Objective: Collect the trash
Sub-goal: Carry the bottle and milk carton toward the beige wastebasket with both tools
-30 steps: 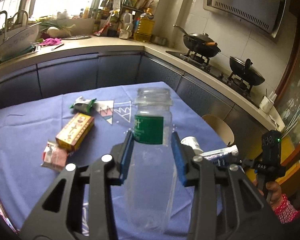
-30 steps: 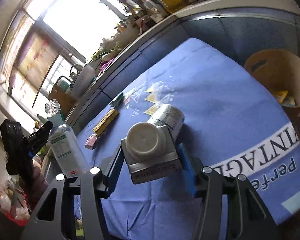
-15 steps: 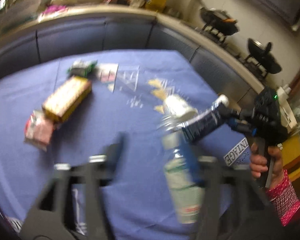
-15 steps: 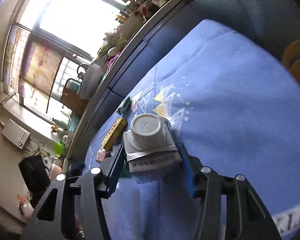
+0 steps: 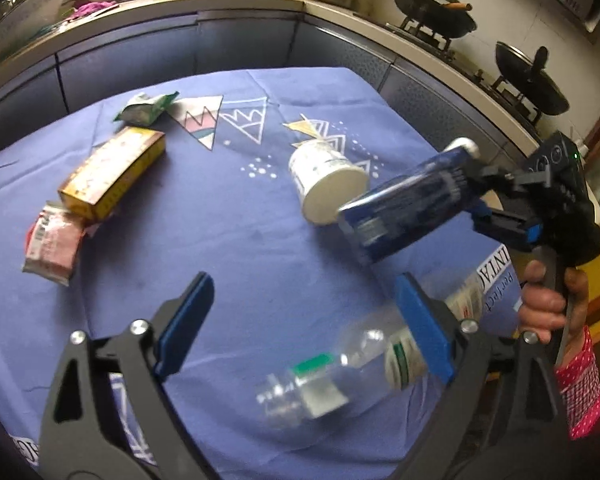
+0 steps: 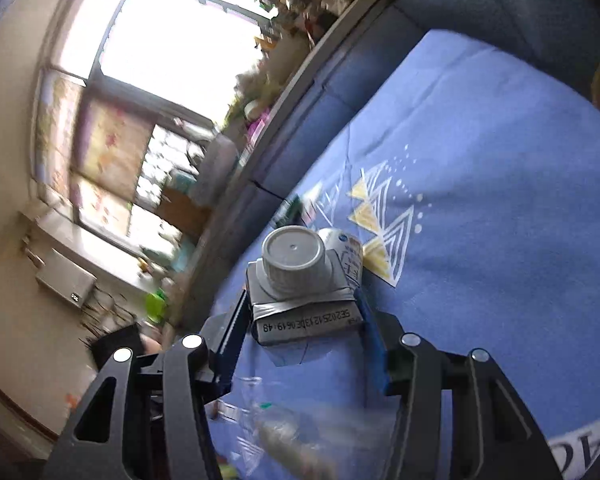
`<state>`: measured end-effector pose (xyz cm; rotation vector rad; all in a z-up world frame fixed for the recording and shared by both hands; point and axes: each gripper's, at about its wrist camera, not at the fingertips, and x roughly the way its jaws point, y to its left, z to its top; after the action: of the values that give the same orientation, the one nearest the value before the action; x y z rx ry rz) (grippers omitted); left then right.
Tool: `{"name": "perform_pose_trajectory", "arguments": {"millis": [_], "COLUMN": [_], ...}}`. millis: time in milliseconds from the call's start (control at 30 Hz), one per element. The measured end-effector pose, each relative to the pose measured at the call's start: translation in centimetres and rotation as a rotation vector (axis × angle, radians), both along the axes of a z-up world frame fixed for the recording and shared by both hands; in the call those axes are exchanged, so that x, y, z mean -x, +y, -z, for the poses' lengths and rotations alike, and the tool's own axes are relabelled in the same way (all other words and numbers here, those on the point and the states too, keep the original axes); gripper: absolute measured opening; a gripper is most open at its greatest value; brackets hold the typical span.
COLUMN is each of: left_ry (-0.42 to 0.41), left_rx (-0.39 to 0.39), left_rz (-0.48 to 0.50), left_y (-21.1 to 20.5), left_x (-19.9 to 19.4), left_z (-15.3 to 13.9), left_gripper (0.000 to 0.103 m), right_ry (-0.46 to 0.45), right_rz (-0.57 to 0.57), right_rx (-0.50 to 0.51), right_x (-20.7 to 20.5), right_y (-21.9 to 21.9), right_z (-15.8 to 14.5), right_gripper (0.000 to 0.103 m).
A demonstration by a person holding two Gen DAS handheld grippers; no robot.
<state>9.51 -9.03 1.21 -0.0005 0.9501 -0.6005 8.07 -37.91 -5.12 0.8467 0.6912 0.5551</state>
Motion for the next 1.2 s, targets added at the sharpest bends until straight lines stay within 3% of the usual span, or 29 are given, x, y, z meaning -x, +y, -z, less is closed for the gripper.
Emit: {"name": "perform_pose_trajectory", "arguments": {"millis": [100, 200, 333, 367, 533, 567, 633, 700, 767, 800, 1000, 1100, 1200], "left_ry": [-0.035, -0.125, -0.314, -0.329, -0.354, -0.355, -0.336, -0.314, -0.303, -0.291, -0.241, -0.257, -0.262], "left_rx": [-0.003, -0.057, -0.219, -0.255, -0.311, -0.315, -0.32, -0.294, -0.275, -0.264, -0.197, -0.265, -0.329], "left_rz": [0.07, 0.164, 0.281, 0.306, 0.434, 0.452, 0.481, 0.514, 0.54, 0.555, 0.543, 0.538, 0.573], "left_y": [0.5, 0.4, -0.8, -1.1, -2.6, -2.7, -3.0, -2.9, -2.9, -2.9, -2.1, -2.9, -4.2], "left_x": [1.7, 4.3, 7.5, 7.7, 7.8, 7.7, 7.2, 6.8, 7.0, 7.1, 6.6, 6.8, 6.9], "left_z": [-0.1, 0.1, 1.5, 2.2, 4.5, 4.7, 5.1, 5.4, 5.4, 5.4, 5.5, 6.0, 6.9], "left_gripper": [0.088, 0.093, 0.096, 0.096, 0.093, 0.089, 0.069, 0.065, 0.049, 0.046, 0.044, 0.05, 0.051], "right_ry": [-0.001, 0.033, 0.109, 0.119, 0.122, 0.121, 0.121, 0.121, 0.118, 0.117, 0.111, 0.11, 0.109], "right_rz": [0.03, 0.073, 0.123, 0.13, 0.15, 0.151, 0.157, 0.166, 0.175, 0.177, 0.164, 0.158, 0.159], "right_rx": [-0.048, -0.071, -0.13, -0.144, -0.161, -0.154, -0.14, -0.134, -0.132, -0.132, -0.1, -0.1, -0.104], "right_x": [1.8, 2.8, 3.4, 3.5, 3.5, 3.5, 3.6, 3.7, 3.6, 3.7, 3.4, 3.4, 3.4], "right_y": [-1.5, -2.8, -4.1, -4.2, -4.0, -3.8, -3.8, -3.8, -3.9, -3.9, -4.0, -4.1, -4.2], "right_z": [0.5, 1.8, 4.5, 5.0, 5.1, 5.0, 4.7, 4.6, 4.5, 4.5, 4.2, 4.4, 4.5], "right_gripper": [0.051, 0.051, 0.051, 0.051, 0.051, 0.051, 0.051, 0.051, 0.051, 0.051, 0.051, 0.051, 0.051]}}
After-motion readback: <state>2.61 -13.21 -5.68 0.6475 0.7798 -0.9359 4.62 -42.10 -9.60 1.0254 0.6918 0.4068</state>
